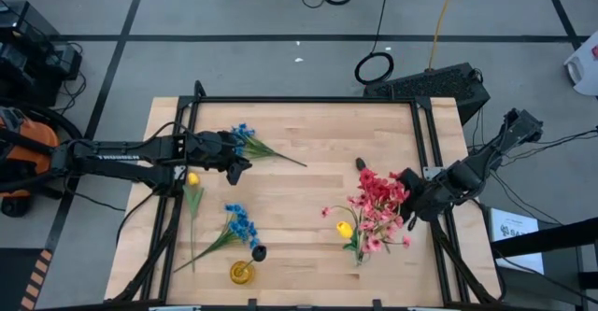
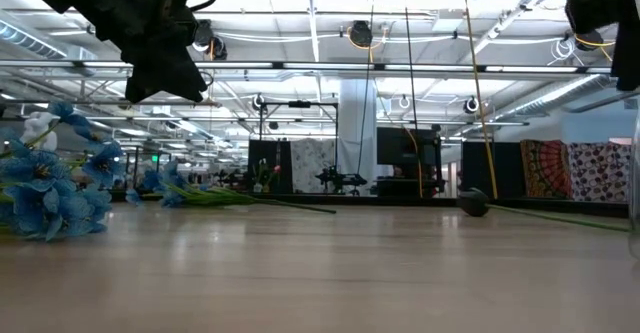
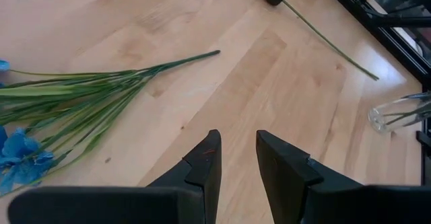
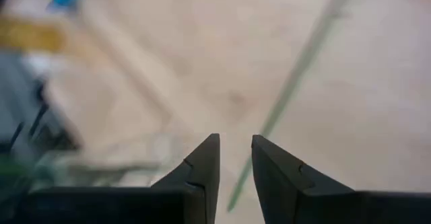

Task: Sort flowers into vase by color
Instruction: Put the bottom blue flowers into the yellow vase

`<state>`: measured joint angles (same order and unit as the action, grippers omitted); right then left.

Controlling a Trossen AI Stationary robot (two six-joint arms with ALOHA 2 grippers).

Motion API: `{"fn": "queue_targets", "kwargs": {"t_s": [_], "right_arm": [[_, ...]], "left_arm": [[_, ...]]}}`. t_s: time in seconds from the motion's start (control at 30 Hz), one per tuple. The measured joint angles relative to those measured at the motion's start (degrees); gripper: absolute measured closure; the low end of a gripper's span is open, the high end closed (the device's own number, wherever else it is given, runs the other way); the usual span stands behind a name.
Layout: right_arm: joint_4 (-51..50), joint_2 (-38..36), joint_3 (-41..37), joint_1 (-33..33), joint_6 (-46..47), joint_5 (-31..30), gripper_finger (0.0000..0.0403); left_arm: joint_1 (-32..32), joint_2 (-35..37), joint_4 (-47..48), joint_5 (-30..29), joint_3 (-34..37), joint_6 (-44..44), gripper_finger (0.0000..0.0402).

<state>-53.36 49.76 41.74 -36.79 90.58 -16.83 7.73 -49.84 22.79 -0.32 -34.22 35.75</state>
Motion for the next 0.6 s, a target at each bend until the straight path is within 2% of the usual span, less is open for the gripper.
{"fn": "queue_targets", "kwargs": {"t_s": [0.13,0.37,0.6], "right_arm": [[-6.2,0.2,0.0,1.0,8.3,-2.8,0.0335],[-14.6,1.7,0.0,2.8,18.8,-2.6,0.0351],[-14.2,2.6,0.0,3.4,18.0,-2.5,0.0356]], "left_arm": [[0.0,0.0,0.0,0.0,0.0,0.0,0.0302],[0.0,0.0,0.6,-0.1,0.0,3.0,0.0302],[-1.6,0.0,1.8,-1.5,-0.6,4.2,0.0302]]}}
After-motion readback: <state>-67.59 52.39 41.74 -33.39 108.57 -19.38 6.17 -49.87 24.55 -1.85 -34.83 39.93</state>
